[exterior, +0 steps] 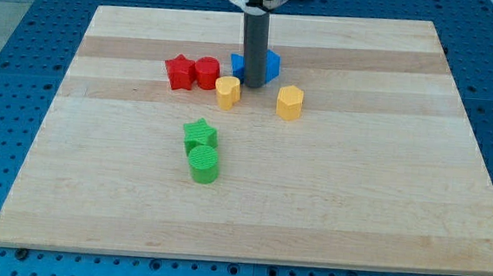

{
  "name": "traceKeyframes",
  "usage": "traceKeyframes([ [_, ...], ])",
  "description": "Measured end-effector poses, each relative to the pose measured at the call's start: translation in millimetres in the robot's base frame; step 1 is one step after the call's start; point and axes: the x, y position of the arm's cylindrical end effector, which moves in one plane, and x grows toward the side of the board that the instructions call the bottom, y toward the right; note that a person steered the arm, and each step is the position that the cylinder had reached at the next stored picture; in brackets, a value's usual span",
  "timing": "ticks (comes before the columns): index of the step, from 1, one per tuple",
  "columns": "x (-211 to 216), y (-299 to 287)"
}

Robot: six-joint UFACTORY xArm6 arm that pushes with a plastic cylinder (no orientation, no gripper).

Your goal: Move the yellow hexagon closer to the yellow heart

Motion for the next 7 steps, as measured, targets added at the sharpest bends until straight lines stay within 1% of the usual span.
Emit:
traceKeyframes([
  [2,0,9],
  [3,0,51],
  [4,2,74],
  [5,2,74],
  [6,41,50],
  [7,48,44],
])
